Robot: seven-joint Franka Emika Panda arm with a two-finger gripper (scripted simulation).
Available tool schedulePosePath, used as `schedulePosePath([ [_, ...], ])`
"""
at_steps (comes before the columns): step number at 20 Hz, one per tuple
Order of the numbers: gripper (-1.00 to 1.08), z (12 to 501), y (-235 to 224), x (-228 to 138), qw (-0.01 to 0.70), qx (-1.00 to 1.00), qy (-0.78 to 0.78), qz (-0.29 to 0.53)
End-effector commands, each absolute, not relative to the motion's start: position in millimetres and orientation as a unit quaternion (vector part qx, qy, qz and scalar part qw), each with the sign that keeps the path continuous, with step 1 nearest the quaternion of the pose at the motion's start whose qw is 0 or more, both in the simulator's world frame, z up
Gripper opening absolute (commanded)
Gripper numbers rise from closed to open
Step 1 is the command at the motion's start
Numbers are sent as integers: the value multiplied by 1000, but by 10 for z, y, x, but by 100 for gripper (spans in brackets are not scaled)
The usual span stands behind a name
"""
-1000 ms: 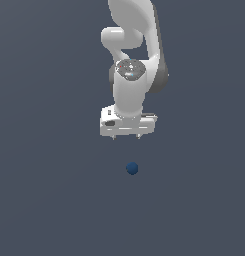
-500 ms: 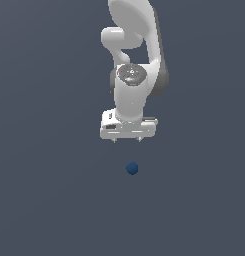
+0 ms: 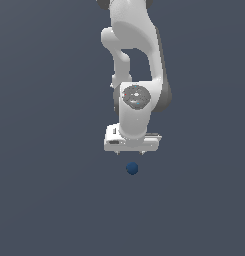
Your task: Pick up the object and move it to a goal position.
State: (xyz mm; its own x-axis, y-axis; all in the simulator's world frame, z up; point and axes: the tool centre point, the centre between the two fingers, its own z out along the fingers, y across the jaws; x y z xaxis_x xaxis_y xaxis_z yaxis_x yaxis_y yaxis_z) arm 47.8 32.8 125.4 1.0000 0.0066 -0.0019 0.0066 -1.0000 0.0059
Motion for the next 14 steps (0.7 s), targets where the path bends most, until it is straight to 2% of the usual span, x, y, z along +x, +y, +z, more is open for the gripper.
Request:
schedulePosePath([
  [1, 100, 1126, 369, 576, 2, 1000, -6, -1],
  [14, 100, 811, 467, 780, 0, 1000, -26, 0],
])
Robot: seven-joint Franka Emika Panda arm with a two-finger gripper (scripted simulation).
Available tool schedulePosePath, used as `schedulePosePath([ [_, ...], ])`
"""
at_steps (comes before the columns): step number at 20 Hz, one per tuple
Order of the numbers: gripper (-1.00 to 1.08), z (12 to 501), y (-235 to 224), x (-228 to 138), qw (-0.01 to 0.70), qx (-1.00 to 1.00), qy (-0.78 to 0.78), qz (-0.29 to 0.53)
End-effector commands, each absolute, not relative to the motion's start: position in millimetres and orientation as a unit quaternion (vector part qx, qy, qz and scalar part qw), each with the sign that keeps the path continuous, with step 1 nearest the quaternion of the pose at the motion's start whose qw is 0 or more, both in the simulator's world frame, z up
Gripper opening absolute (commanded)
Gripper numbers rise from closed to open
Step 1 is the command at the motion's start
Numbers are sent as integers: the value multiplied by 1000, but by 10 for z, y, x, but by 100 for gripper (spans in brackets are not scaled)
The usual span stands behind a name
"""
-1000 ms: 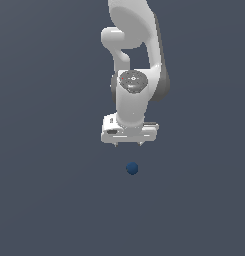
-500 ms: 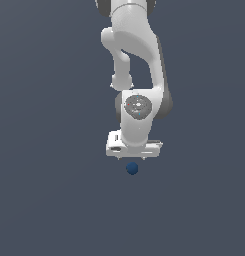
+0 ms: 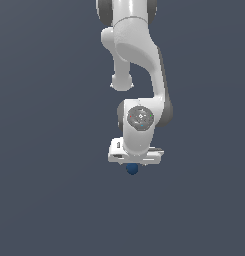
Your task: Pick up the object and move it to a goal position.
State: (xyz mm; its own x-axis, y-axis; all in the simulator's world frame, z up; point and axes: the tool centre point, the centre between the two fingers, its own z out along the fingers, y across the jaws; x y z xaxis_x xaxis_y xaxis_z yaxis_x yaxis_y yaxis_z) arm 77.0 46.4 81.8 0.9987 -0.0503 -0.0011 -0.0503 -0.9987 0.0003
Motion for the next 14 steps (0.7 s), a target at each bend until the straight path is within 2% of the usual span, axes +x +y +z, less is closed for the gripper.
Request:
schedulePosePath([
  [1, 100, 817, 463, 770, 0, 1000, -25, -1],
  [14, 100, 340, 464, 765, 0, 1000, -26, 0],
])
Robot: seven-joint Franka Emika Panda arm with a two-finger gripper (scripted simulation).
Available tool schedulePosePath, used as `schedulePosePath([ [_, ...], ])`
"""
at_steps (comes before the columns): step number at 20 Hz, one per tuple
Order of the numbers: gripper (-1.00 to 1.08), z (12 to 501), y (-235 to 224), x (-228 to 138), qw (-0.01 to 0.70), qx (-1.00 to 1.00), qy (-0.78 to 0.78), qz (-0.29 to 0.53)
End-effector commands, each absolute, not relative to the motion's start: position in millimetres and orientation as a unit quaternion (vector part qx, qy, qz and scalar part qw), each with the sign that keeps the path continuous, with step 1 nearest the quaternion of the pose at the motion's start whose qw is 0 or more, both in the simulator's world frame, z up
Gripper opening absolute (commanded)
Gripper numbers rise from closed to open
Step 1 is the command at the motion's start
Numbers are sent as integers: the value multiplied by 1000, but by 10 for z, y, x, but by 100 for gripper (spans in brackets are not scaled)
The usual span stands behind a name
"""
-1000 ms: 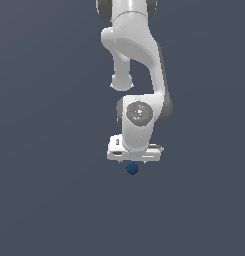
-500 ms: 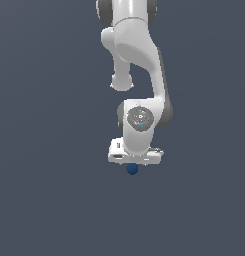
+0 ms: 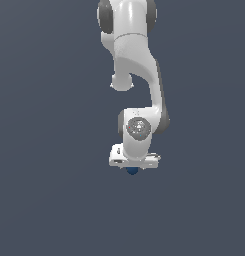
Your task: Pick up the object and move it to a goal position.
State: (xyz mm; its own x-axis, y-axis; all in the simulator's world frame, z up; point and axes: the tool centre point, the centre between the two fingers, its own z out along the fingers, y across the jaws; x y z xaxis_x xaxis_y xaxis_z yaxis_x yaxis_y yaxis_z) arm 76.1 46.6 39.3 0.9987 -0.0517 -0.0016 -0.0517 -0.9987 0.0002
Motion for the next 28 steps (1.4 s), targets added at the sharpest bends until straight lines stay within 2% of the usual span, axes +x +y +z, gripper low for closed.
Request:
schedulePosePath([
  [1, 100, 319, 465, 767, 0, 1000, -26, 0],
  [5, 100, 310, 466, 780, 0, 1000, -26, 0],
  [6, -100, 310, 466, 780, 0, 1000, -26, 0],
  [19, -100, 327, 471, 770, 0, 1000, -26, 0],
  [28, -100, 632, 546, 666, 0, 1000, -26, 0],
])
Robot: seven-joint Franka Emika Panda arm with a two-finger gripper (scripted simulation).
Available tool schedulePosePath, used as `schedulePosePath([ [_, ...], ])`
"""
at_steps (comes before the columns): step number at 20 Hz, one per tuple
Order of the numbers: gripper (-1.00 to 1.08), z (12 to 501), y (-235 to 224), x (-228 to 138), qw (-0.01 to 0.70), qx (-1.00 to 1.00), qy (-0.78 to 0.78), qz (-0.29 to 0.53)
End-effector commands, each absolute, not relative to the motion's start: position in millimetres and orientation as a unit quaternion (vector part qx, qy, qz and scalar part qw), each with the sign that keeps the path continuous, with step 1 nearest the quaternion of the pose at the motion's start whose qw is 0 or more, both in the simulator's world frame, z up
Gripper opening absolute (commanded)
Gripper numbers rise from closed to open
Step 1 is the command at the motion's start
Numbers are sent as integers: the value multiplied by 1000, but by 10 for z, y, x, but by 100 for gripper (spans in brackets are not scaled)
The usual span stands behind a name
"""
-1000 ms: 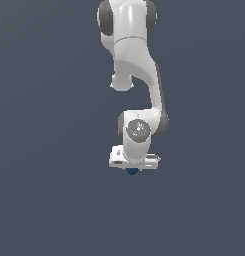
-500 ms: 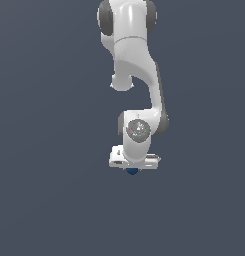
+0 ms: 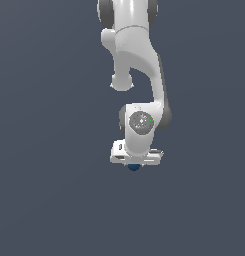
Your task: Pick up the object and move it to a goal position.
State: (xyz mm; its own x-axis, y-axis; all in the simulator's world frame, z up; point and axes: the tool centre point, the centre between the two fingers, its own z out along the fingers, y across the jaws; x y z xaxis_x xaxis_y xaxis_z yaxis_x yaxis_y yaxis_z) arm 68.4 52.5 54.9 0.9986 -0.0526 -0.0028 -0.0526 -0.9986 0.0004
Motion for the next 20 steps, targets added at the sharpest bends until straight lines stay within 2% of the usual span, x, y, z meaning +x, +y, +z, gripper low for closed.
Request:
schedulePosePath([
  [1, -100, 690, 560, 646, 0, 1000, -26, 0],
  [8, -100, 1254, 699, 455, 0, 1000, -26, 0],
  [20, -100, 2586, 1027, 19, 1, 1000, -26, 0],
])
